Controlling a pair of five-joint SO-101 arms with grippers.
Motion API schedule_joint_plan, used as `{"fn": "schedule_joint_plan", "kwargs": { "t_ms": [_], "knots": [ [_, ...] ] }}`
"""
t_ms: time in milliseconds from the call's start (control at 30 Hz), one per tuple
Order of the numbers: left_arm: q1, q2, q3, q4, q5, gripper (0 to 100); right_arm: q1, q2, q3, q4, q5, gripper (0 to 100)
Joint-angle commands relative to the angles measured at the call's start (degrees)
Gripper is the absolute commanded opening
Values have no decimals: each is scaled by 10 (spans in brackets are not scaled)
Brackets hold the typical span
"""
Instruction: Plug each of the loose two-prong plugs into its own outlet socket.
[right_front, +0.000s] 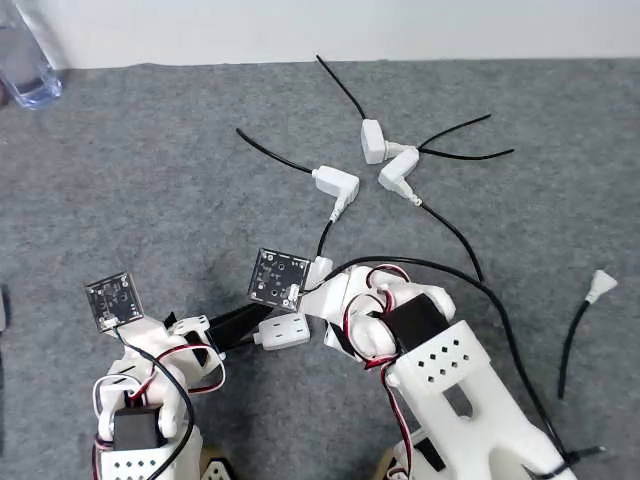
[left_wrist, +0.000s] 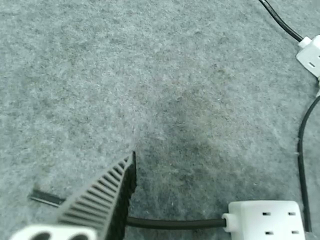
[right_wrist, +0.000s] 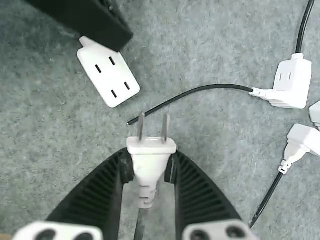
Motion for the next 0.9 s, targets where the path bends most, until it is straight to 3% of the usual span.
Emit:
{"fn": "schedule_joint_plan", "kwargs": {
  "t_ms": [0,333,867],
  "knots": [
    [3,-4,-7,4,4,651,-7,-7,-32,0,-5,9],
    [3,-5,-7,2,4,651,-80,55,-34,-41,-25,9],
    [4,-5,-7,2,4,651,-80,58,-39,-79,-25,9]
  ]
}}
